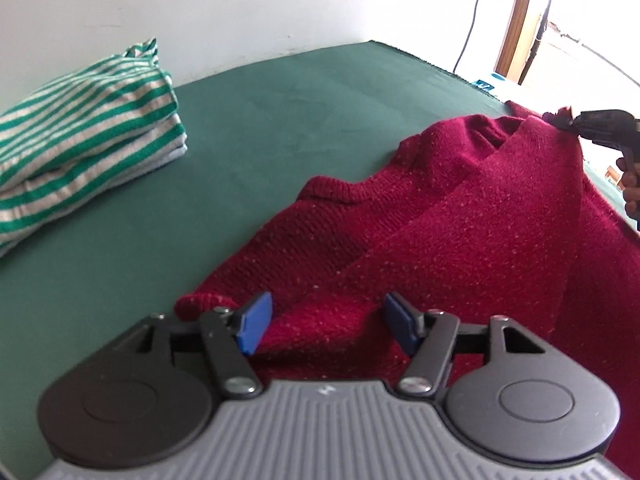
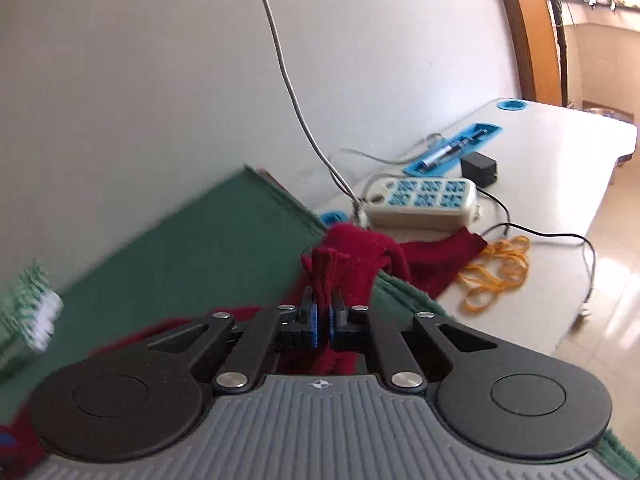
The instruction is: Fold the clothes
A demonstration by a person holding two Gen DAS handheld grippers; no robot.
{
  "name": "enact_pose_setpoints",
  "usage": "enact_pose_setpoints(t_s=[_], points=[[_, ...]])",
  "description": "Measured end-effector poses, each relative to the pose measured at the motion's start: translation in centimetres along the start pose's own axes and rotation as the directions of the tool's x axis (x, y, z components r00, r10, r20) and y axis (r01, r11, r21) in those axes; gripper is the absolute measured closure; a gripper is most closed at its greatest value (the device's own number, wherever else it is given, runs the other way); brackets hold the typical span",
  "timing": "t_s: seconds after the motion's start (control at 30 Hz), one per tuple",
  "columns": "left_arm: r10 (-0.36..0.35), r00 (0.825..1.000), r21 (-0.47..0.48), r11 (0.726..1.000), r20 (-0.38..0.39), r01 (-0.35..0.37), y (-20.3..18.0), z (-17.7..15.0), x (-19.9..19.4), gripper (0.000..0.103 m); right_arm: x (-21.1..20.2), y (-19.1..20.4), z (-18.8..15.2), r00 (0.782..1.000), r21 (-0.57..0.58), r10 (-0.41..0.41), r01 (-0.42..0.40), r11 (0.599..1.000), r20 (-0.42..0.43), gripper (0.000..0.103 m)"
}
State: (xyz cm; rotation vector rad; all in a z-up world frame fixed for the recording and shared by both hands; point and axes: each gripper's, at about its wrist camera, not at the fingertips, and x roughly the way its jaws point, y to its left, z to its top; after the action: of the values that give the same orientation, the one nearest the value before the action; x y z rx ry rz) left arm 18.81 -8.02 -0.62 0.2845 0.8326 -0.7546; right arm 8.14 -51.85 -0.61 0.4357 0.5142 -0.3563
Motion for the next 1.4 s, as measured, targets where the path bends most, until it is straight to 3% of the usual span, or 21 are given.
enact_pose_setpoints(t_s=[0.1, 0.13, 0.17, 0.23, 0.3, 0.33, 0.4, 0.43, 0.47, 0.53, 0.63, 0.73, 0.8, 0.9, 1.07, 1.23, 1.3, 1.4], points=[[0.024, 1.0, 0.003, 1.0, 0.002, -0.024, -0.6, 0.2, -0.7, 0.037, 0.1, 0.6, 0.2, 1.0, -0.082, 0.0, 0.0, 0.997, -0.009, 0.097], [0.028, 0.999, -0.002, 1.0, 0.017, -0.028, -0.9, 0.1, -1.6, 0.038, -0.1, 0.5, 0.6, 1.0, -0.085, 0.006, -0.008, 0.996, -0.024, 0.09], [0.026, 0.999, -0.011, 1.0, 0.039, -0.026, -1.2, -0.1, -2.8, 0.037, -0.5, 0.3, 1.0, 0.999, -0.074, 0.011, -0.013, 0.997, -0.034, 0.075], [0.045, 0.997, -0.041, 0.998, 0.068, -0.042, -2.3, -1.3, -5.6, 0.035, -2.2, -0.9, 1.9, 0.996, -0.017, -0.085, 0.085, 0.996, 0.006, 0.049], [0.073, 0.993, -0.075, 0.995, 0.092, -0.066, -3.5, -2.7, -8.6, 0.034, -4.4, -2.2, 2.7, 0.987, 0.065, -0.156, 0.154, 0.986, 0.03, 0.051], [0.089, 0.991, -0.094, 0.992, 0.099, -0.08, -4.3, -3.7, -10.2, 0.034, -5.7, -2.7, 3.1, 0.989, 0.108, -0.147, 0.142, 0.984, 0.035, 0.06], [0.127, 0.987, -0.141, 0.984, 0.102, -0.112, -6.6, -6.8, -13.4, 0.033, -7.7, -2.0, 3.3, 0.997, 0.119, 0.078, -0.076, 0.99, -0.014, 0.062], [0.147, 0.984, -0.164, 0.978, 0.099, -0.129, -7.9, -8.4, -14.9, 0.033, -8.4, -1.2, 3.2, 0.981, 0.114, 0.184, -0.176, 0.978, -0.064, 0.062], [0.164, 0.982, -0.193, 0.971, 0.092, -0.145, -9.5, -10.1, -16.2, 0.033, -8.7, 0.0, 2.7, 0.95, 0.11, 0.282, -0.268, 0.957, -0.134, 0.061], [0.175, 0.982, -0.268, 0.951, 0.066, -0.152, -12.8, -13.6, -18.2, 0.032, -8.9, 3.1, 0.6, 0.85, 0.109, 0.447, -0.434, 0.894, -0.279, 0.06], [0.185, 0.983, -0.351, 0.92, 0.007, -0.171, -17.7, -18.4, -19.7, 0.027, -9.1, 8.1, -3.6, 0.708, 0.057, 0.536, -0.579, 0.814, -0.46, 0.06], [0.179, 0.984, -0.41, 0.896, -0.021, -0.172, -20.8, -21.6, -20.0, 0.028, -8.9, 12.1, -7.4, 0.614, 0.022, 0.537, -0.646, 0.763, -0.579, 0.06], [0.176, 0.984, -0.45, 0.878, -0.015, -0.164, -22.1, -23.0, -20.1, 0.03, -8.4, 13.7, -9.2, 0.569, 0.06, 0.541, -0.653, 0.755, -0.62, 0.06], [0.167, 0.986, -0.508, 0.849, -0.002, -0.145, -23.9, -24.9, -20.4, 0.03, -7.2, 15.1, -10.3, 0.557, 0.123, 0.535, -0.611, 0.782, -0.635, 0.06], [0.163, 0.986, -0.574, 0.812, 0.045, -0.108, -25.9, -27.6, -22.4, 0.03, -6.8, 17.1, -10.9, 0.585, 0.128, 0.5, -0.56, 0.819, -0.638, 0.059], [0.166, 0.981, -0.671, 0.74, 0.1, -0.057, -25.8, -31.8, -22.1, 0.034, -7.3, 16.9, -11.8, 0.613, 0.122, 0.495, -0.547, 0.828, -0.615, 0.058], [0.156, 0.979, -0.676, 0.737, 0.132, -0.026, -25.5, -32.7, -21.2, 0.036, -7.5, 16.9, -12.1, 0.618, 0.122, 0.499, -0.548, 0.827, -0.607, 0.059], [0.151, 0.976, -0.656, 0.755, 0.157, -0.011, -25.3, -33.6, -19.6, 0.036, -7.6, 16.8, -12.5, 0.632, 0.115, 0.501, -0.548, 0.828, -0.591, 0.061]])
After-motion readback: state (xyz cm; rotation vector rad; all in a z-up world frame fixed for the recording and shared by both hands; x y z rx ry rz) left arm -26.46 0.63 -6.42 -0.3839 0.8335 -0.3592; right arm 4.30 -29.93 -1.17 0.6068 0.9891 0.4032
